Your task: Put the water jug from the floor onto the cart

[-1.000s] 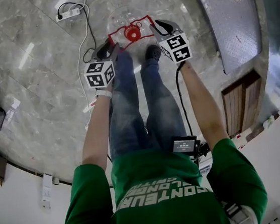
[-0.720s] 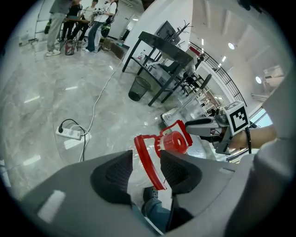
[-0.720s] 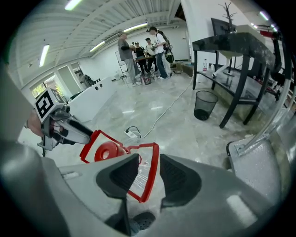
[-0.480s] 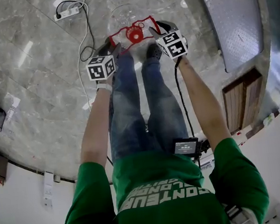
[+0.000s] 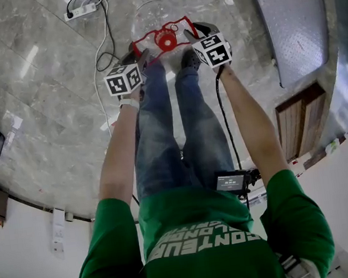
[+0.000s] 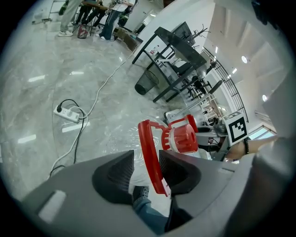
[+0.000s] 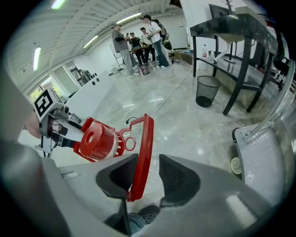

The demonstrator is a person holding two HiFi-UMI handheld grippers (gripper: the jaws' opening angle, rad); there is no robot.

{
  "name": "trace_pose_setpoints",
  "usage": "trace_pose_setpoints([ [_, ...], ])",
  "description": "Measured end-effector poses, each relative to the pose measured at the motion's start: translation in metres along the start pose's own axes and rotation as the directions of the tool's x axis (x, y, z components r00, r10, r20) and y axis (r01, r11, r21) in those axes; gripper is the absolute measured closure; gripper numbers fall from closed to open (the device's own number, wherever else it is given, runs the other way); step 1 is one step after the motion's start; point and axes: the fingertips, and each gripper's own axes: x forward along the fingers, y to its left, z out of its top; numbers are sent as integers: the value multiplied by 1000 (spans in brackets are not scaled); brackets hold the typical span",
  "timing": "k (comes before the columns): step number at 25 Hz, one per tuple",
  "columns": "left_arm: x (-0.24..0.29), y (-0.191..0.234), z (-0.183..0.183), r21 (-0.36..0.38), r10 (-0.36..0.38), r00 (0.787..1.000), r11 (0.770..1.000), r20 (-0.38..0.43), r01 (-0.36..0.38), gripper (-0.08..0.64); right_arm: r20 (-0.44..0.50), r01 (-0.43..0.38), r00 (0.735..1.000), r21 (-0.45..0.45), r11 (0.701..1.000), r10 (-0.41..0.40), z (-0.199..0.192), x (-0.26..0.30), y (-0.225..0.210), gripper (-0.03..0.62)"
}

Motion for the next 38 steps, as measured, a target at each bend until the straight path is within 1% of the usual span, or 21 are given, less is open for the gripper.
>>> trace_pose_setpoints([
  [3, 3, -2, -1, -5, -10, 1000, 1000, -3, 10, 408, 4, -5, 1000, 14, 1000, 5, 1, 2, 2, 466],
  [7, 5, -6, -2, 14, -13, 1000, 1000, -20, 13, 462, 7, 9, 1000, 4, 1000, -9, 2, 1, 5, 558],
  [9, 5, -6, -2, 13, -8, 1000, 1000, -20, 8, 463, 8, 15, 1000, 13, 1000, -15, 1, 1, 5, 566],
  [12, 4, -7, 0, -16, -12, 1000, 1000, -15, 11, 476, 14, 6, 1000, 59, 998, -7, 2, 0, 4, 581],
  [14, 4, -7, 2, -38, -15, 1000, 999, -12, 15, 485, 17, 2, 1000, 68, 998, -3, 3, -1, 6, 583],
  [16, 2, -9, 4, -44, -22, 1000, 999, -7, 22, 489, 18, 0, 1000, 71, 997, -1, 2, -2, 8, 583],
  [24, -12, -28, 19, 23, -72, 997, 997, 16, 71, 488, 40, -5, 999, 95, 995, 1, 1, -18, 17, 572],
  [31, -47, -69, 34, 50, -133, 990, 990, 53, 131, 486, 89, -3, 996, 110, 994, -6, 17, -67, 26, 569],
  [35, -82, -103, 46, 69, -170, 982, 984, 78, 165, 486, 120, 1, 993, 106, 994, -14, 34, -114, 34, 569],
  [38, -111, -133, 64, 110, -204, 972, 975, 112, 192, 486, 164, 8, 986, 77, 997, -21, 56, -154, 39, 565],
])
